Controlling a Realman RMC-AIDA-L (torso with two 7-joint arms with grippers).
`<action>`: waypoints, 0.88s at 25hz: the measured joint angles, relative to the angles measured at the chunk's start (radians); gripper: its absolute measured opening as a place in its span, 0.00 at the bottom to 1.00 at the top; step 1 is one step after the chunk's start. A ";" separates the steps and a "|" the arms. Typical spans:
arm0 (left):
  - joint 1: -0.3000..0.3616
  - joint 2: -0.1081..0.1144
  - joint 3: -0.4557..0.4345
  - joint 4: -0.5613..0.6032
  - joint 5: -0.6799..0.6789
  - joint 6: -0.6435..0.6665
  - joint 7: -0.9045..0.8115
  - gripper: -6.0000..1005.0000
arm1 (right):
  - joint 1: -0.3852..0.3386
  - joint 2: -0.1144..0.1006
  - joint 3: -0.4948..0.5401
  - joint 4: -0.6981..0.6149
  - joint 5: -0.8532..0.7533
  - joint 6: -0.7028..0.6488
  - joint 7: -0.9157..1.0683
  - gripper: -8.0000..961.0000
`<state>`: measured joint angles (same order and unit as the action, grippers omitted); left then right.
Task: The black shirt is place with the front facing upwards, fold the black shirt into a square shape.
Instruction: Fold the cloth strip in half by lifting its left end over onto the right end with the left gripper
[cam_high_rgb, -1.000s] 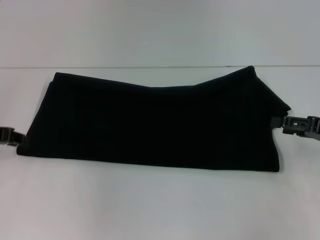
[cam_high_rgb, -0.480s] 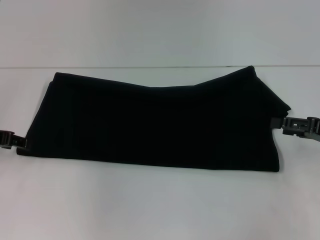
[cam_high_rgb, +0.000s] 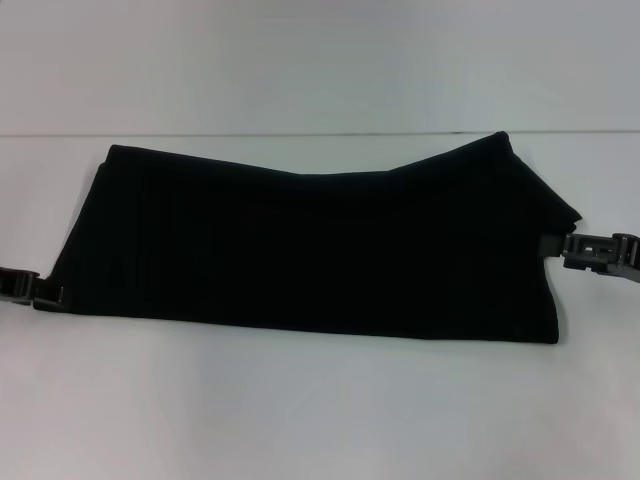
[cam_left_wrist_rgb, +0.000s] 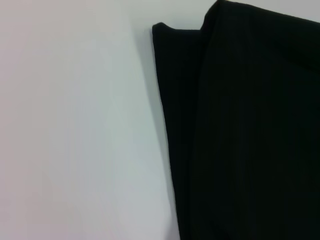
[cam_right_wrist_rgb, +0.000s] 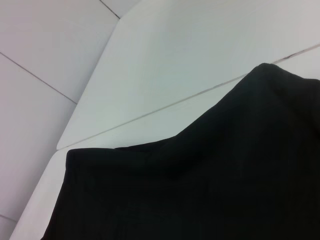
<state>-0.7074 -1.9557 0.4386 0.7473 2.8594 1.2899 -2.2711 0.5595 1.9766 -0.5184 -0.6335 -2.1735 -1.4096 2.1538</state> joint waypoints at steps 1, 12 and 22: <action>0.000 0.000 0.000 -0.001 0.000 -0.004 0.000 0.59 | 0.000 0.001 0.000 0.000 0.000 0.000 0.000 0.81; -0.012 0.001 0.021 -0.045 -0.001 -0.036 0.000 0.59 | -0.004 0.002 0.000 0.000 0.000 -0.001 0.000 0.81; -0.017 0.002 0.034 -0.052 -0.002 -0.042 -0.004 0.58 | -0.006 0.002 0.000 0.000 0.000 -0.002 0.000 0.81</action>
<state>-0.7245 -1.9542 0.4730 0.6958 2.8577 1.2475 -2.2752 0.5536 1.9788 -0.5185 -0.6335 -2.1737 -1.4111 2.1536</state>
